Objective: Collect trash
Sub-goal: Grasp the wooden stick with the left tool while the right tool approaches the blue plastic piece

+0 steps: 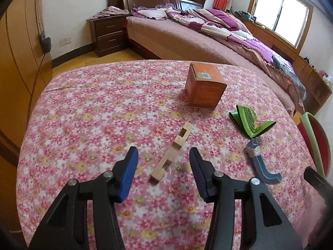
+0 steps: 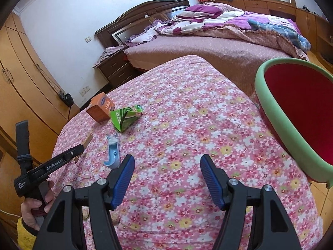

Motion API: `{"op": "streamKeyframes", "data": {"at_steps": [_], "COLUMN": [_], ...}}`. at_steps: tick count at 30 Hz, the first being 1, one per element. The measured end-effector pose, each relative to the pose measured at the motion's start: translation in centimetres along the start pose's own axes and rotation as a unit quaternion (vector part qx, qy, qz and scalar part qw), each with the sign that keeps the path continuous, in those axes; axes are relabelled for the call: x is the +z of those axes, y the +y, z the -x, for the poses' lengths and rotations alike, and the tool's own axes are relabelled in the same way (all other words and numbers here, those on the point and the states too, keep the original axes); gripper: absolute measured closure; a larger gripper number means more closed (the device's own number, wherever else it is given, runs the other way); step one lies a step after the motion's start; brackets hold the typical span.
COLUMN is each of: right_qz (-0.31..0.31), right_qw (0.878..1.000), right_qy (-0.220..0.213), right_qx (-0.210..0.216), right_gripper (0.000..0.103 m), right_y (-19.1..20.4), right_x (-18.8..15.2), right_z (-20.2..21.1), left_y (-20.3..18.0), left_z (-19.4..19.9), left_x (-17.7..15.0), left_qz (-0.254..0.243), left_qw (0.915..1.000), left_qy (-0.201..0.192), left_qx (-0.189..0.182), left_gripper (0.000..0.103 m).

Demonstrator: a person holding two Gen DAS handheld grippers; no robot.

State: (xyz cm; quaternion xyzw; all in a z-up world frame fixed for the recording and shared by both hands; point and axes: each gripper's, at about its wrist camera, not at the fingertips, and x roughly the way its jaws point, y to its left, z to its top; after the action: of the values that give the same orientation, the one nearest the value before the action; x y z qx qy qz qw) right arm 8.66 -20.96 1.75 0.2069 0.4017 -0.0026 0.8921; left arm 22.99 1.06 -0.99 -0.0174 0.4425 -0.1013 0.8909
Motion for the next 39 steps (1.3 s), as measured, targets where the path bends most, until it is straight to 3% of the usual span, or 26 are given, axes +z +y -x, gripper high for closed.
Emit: {"op": "streamKeyframes", "data": {"at_steps": [5, 9, 11, 21, 34, 39], "right_qz": [0.0, 0.0, 0.001, 0.042, 0.114, 0.109], "right_qw": [1.0, 1.0, 1.0, 0.999, 0.992, 0.991], "right_qy": [0.0, 0.001, 0.002, 0.009, 0.044, 0.056], "right_qx": [0.002, 0.002, 0.004, 0.018, 0.042, 0.043], "right_gripper": [0.035, 0.035, 0.035, 0.035, 0.035, 0.051], "right_y": [-0.1, -0.1, 0.0, 2.5, 7.4, 7.6], "right_x": [0.0, 0.0, -0.1, -0.3, -0.8, -0.9], "right_z": [0.0, 0.0, 0.1, 0.3, -3.3, -4.9], "left_y": [-0.8, -1.5, -1.7, -0.5, 1.1, 1.6], "left_z": [-0.7, -0.5, -0.4, 2.6, 6.9, 7.3], "left_x": [-0.2, -0.4, -0.5, -2.1, -4.4, -5.0], "left_qz": [-0.019, -0.035, -0.031, 0.032, 0.1, 0.115], "left_qw": [0.9997, 0.9993, 0.9995, 0.9985, 0.9925, 0.991], "left_qy": [0.002, 0.006, 0.007, -0.002, -0.043, -0.045], "left_qx": [0.012, 0.008, 0.001, -0.045, -0.056, -0.053], "left_gripper": [0.065, 0.087, 0.092, 0.093, 0.093, 0.093]}}
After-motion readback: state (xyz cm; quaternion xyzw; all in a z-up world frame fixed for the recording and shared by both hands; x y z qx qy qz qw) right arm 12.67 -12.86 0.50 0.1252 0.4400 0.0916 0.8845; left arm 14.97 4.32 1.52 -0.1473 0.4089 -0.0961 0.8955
